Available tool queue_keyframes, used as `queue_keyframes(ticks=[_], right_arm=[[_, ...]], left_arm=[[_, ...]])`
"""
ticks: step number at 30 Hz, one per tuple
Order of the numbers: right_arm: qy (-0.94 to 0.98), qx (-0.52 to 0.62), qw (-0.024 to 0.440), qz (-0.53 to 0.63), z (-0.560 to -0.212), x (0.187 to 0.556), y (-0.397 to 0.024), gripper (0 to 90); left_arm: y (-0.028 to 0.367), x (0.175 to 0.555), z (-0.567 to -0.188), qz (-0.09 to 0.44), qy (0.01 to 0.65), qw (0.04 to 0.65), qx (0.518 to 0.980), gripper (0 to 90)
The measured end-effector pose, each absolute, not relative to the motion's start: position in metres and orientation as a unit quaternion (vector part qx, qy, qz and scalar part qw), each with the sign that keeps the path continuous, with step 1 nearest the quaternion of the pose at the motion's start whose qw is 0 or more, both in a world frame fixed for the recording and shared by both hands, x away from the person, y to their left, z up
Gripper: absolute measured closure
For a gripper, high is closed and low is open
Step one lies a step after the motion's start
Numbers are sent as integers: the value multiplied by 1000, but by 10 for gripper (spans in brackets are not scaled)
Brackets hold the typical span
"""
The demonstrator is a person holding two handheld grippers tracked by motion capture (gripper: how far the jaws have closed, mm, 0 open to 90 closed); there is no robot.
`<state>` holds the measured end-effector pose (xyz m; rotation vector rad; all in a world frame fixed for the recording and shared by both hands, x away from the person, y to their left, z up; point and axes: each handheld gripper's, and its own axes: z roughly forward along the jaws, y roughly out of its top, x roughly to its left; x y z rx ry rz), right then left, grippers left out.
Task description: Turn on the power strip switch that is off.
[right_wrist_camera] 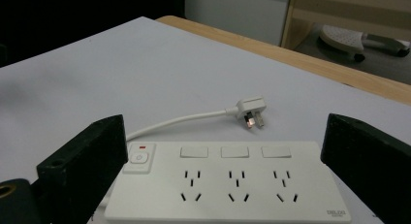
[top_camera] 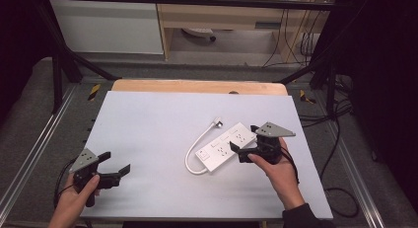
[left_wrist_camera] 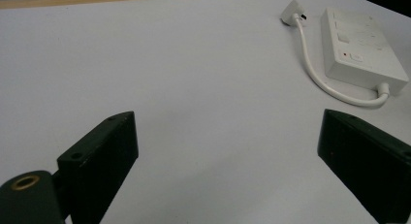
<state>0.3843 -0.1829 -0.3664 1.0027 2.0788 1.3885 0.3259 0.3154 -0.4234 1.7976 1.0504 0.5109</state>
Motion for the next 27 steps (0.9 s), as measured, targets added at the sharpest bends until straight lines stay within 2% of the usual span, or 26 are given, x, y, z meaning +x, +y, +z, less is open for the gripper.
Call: queue_keyframes(ticks=[27], right_arm=[[757,365,206,501,-373,407,-155,43]], left_arm=[[315,326,-423,204,429,476,740,78]])
